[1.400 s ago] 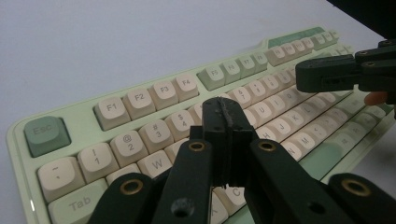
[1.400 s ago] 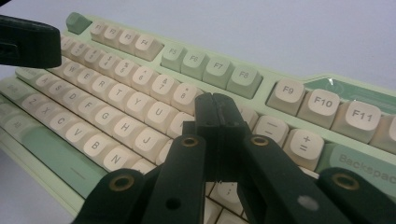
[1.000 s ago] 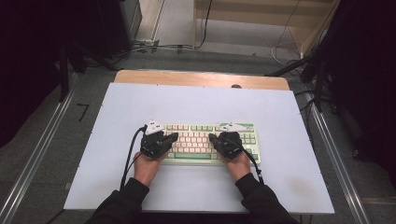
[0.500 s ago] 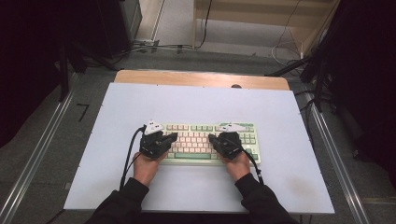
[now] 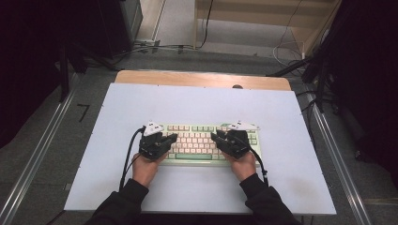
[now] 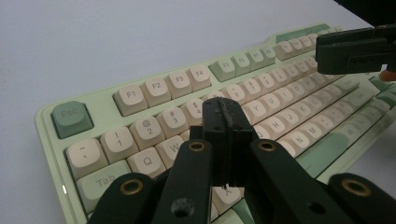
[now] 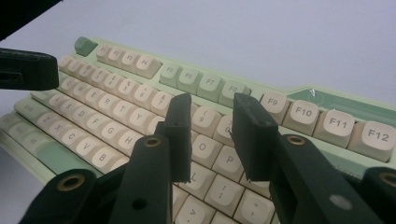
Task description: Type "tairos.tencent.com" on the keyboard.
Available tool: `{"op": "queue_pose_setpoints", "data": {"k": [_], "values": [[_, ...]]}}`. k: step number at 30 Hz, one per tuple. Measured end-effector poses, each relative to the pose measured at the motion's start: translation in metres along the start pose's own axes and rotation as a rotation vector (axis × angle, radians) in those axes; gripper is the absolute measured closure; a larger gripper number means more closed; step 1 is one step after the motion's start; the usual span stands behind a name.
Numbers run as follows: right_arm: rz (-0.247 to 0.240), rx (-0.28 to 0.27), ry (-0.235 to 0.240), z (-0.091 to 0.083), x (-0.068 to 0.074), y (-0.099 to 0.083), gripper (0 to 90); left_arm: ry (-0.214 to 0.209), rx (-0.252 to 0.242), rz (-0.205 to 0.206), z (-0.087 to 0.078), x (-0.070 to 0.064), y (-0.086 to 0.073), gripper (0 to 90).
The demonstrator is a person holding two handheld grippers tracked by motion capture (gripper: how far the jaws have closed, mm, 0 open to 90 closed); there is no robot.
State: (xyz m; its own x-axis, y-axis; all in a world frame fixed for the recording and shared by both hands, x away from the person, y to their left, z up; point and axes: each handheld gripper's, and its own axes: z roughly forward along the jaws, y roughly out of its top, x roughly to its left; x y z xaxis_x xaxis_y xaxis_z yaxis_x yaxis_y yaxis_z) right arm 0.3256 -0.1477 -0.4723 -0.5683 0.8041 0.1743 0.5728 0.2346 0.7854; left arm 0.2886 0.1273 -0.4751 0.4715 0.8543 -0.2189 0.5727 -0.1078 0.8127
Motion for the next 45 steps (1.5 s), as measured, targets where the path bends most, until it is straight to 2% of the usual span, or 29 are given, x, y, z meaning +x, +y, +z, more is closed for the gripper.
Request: {"op": "queue_pose_setpoints", "data": {"k": [12, 28, 45], "values": [[-0.011, 0.012, -0.001, -0.002, -0.001, -0.001, 51.1, 0.004, 0.024, 0.002, -0.005, 0.005, -0.006, 90.0], [-0.016, 0.007, -0.001, -0.005, -0.002, -0.001, 49.7, 0.018, 0.065, 0.012, 0.002, 0.006, -0.010, 90.0], [-0.015, 0.010, 0.000, -0.005, -0.002, -0.001, 48.6, 0.015, 0.083, 0.011, 0.006, 0.006, -0.012, 90.0]]}}
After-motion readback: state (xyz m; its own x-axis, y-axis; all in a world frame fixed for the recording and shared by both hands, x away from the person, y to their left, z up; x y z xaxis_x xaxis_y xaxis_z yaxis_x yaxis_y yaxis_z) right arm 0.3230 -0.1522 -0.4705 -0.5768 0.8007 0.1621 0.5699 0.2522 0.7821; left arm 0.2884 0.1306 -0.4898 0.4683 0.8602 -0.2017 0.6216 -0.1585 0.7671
